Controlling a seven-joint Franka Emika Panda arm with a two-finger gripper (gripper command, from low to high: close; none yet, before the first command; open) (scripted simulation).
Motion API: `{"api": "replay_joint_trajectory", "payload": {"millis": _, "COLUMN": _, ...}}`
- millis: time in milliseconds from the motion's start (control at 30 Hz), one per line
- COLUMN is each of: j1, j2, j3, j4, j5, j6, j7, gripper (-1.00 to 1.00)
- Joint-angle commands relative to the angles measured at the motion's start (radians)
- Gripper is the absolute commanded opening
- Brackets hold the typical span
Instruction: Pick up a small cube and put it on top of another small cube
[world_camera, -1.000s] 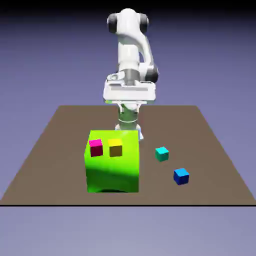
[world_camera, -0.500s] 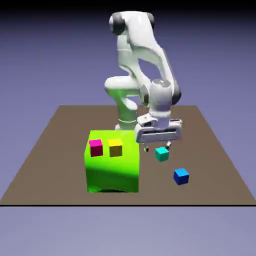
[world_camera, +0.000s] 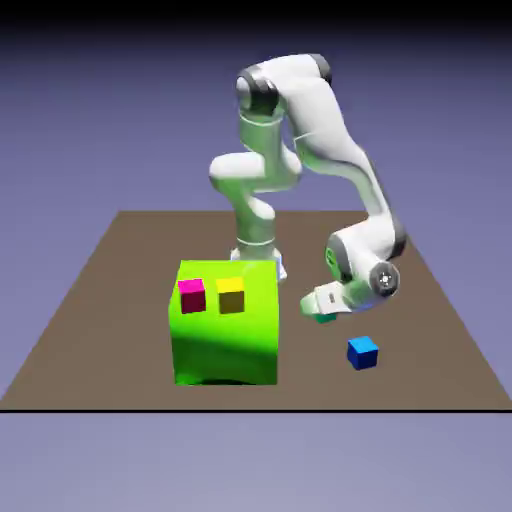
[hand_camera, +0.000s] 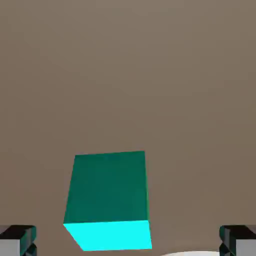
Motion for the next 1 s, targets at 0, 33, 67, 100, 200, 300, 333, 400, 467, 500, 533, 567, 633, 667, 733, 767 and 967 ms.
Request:
{"api": "replay_joint_trajectory", "payload": {"millis": 0, "j1": 0.000, "j2": 0.000, "j3": 0.000, "j4": 0.000, "j5": 0.000, "j6": 0.000, "j7": 0.000, "gripper": 0.00}}
{"api": "replay_joint_trajectory", "payload": {"millis": 33, "j1": 0.004, "j2": 0.019, "j3": -0.005, "j4": -0.025, "j5": -0.005, "j6": 0.043, "j7": 0.003, "gripper": 0.00}}
{"api": "replay_joint_trajectory", "payload": {"millis": 67, "j1": 0.007, "j2": 0.038, "j3": -0.009, "j4": -0.050, "j5": -0.011, "j6": 0.087, "j7": 0.005, "gripper": 0.00}}
{"api": "replay_joint_trajectory", "payload": {"millis": 100, "j1": 0.011, "j2": 0.057, "j3": -0.014, "j4": -0.075, "j5": -0.016, "j6": 0.130, "j7": 0.008, "gripper": 0.00}}
{"api": "replay_joint_trajectory", "payload": {"millis": 200, "j1": 0.014, "j2": 0.075, "j3": -0.018, "j4": -0.099, "j5": -0.021, "j6": 0.172, "j7": 0.011, "gripper": -1.00}}
{"api": "replay_joint_trajectory", "payload": {"millis": 300, "j1": 0.003, "j2": 0.018, "j3": -0.004, "j4": -0.024, "j5": -0.005, "j6": 0.041, "j7": 0.003, "gripper": -1.00}}
{"api": "replay_joint_trajectory", "payload": {"millis": 333, "j1": -0.001, "j2": 0.001, "j3": 0.001, "j4": 0.002, "j5": -0.001, "j6": -0.001, "j7": 0.001, "gripper": -1.00}}
{"api": "replay_joint_trajectory", "payload": {"millis": 400, "j1": -0.033, "j2": 0.048, "j3": 0.042, "j4": 0.074, "j5": -0.030, "j6": -0.047, "j7": 0.028, "gripper": -1.00}}
{"api": "replay_joint_trajectory", "payload": {"millis": 467, "j1": -0.066, "j2": 0.095, "j3": 0.084, "j4": 0.147, "j5": -0.060, "j6": -0.093, "j7": 0.055, "gripper": -1.00}}
{"api": "replay_joint_trajectory", "payload": {"millis": 500, "j1": -0.082, "j2": 0.119, "j3": 0.105, "j4": 0.183, "j5": -0.074, "j6": -0.116, "j7": 0.069, "gripper": -1.00}}
{"api": "replay_joint_trajectory", "payload": {"millis": 533, "j1": -0.098, "j2": 0.142, "j3": 0.125, "j4": 0.219, "j5": -0.089, "j6": -0.139, "j7": 0.083, "gripper": -1.00}}
{"api": "replay_joint_trajectory", "payload": {"millis": 567, "j1": -0.114, "j2": 0.166, "j3": 0.146, "j4": 0.255, "j5": -0.104, "j6": -0.162, "j7": 0.096, "gripper": -1.00}}
{"api": "replay_joint_trajectory", "payload": {"millis": 633, "j1": -0.147, "j2": 0.213, "j3": 0.188, "j4": 0.328, "j5": -0.133, "j6": -0.208, "j7": 0.124, "gripper": -1.00}}
{"api": "replay_joint_trajectory", "payload": {"millis": 667, "j1": -0.163, "j2": 0.236, "j3": 0.208, "j4": 0.364, "j5": -0.148, "j6": -0.231, "j7": 0.137, "gripper": -1.00}}
{"api": "replay_joint_trajectory", "payload": {"millis": 733, "j1": -0.196, "j2": 0.283, "j3": 0.250, "j4": 0.437, "j5": -0.178, "j6": -0.277, "j7": 0.165, "gripper": -1.00}}
{"api": "replay_joint_trajectory", "payload": {"millis": 767, "j1": -0.212, "j2": 0.307, "j3": 0.270, "j4": 0.473, "j5": -0.192, "j6": -0.300, "j7": 0.178, "gripper": -1.00}}
{"api": "replay_joint_trajectory", "payload": {"millis": 967, "j1": -0.309, "j2": 0.447, "j3": 0.395, "j4": 0.690, "j5": -0.281, "j6": -0.438, "j7": 0.260, "gripper": -1.00}}
